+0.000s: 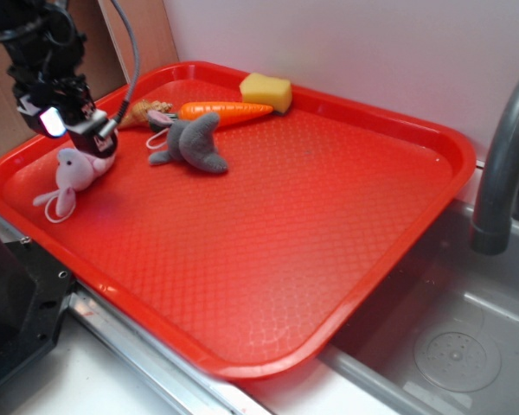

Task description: Grab the pink bunny.

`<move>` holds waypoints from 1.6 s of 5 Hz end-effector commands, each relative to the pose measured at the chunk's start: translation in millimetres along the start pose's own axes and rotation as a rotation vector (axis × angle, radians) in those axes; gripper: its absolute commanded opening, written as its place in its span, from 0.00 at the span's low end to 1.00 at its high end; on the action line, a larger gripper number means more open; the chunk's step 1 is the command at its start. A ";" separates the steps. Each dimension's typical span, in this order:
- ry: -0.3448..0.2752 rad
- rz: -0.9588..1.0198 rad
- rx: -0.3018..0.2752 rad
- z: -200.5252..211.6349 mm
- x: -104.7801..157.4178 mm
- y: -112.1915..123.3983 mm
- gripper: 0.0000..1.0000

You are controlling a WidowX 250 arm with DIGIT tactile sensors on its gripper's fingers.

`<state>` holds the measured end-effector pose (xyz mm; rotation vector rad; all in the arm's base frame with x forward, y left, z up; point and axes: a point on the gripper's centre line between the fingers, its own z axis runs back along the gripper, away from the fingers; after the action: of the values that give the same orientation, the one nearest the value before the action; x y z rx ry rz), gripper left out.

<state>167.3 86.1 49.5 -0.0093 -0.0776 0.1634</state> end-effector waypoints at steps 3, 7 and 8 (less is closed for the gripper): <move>0.059 0.001 0.095 -35.2 25.1 7.7 0.00; 0.007 -0.076 -0.098 107.6 32.2 -59.9 0.00; 0.004 -0.134 -0.115 124.3 28.2 -79.8 0.00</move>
<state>196.8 8.0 162.3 -0.1246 -0.0265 0.0322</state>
